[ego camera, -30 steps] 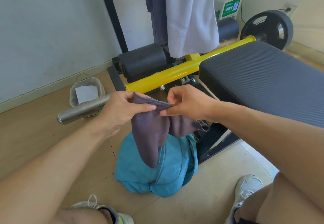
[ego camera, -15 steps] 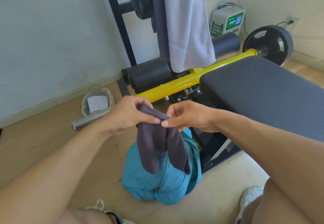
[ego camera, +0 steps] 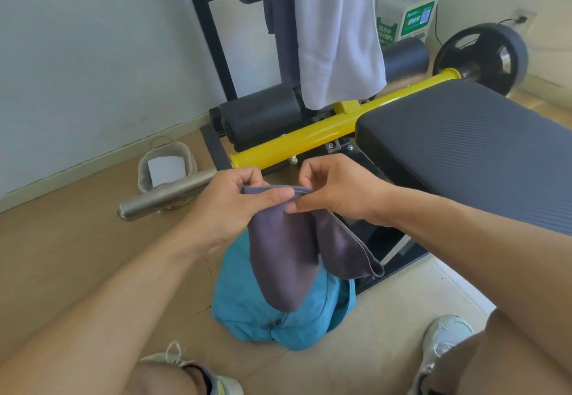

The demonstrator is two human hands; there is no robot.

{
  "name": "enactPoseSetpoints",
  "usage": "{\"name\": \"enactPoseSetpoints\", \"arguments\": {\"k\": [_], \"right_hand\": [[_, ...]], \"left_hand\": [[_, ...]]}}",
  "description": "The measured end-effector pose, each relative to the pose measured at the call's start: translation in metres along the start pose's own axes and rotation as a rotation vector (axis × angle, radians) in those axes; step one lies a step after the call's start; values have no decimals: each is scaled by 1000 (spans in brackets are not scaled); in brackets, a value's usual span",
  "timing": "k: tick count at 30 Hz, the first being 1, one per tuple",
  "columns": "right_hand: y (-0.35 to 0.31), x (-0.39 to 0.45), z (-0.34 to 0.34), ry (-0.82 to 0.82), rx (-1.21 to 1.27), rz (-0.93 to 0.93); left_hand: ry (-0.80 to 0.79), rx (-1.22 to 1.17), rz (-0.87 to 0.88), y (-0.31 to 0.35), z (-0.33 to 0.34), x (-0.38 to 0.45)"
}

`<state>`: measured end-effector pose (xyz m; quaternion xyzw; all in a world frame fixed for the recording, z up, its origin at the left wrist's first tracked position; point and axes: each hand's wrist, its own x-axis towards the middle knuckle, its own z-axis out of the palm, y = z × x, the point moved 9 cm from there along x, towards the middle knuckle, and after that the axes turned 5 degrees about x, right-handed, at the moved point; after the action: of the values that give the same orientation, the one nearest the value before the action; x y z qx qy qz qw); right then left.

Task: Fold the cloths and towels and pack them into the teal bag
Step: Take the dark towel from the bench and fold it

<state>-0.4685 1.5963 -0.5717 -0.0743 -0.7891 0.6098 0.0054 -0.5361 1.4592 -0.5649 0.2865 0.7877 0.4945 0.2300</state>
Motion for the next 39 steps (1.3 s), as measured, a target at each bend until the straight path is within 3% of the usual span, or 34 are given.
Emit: {"name": "enactPoseSetpoints", "arguments": {"k": [6, 12, 20, 24, 29, 34, 39], "right_hand": [[6, 6, -9, 95, -61, 12], [9, 8, -9, 118, -117, 7], [7, 12, 3, 32, -287, -6], [9, 13, 15, -30, -246, -22], [31, 14, 20, -126, -317, 78], [65, 11, 6, -186, -451, 310], [72, 10, 2, -212, -538, 357]], "left_hand": [[91, 41, 81, 4, -12, 8], [149, -4, 32, -11, -23, 10], [171, 33, -18, -13, -31, 8], [232, 22, -17, -14, -34, 10], [376, 29, -54, -26, -54, 11], [487, -16, -82, -38, -74, 11], [627, -58, -77, -40, -96, 8]]}}
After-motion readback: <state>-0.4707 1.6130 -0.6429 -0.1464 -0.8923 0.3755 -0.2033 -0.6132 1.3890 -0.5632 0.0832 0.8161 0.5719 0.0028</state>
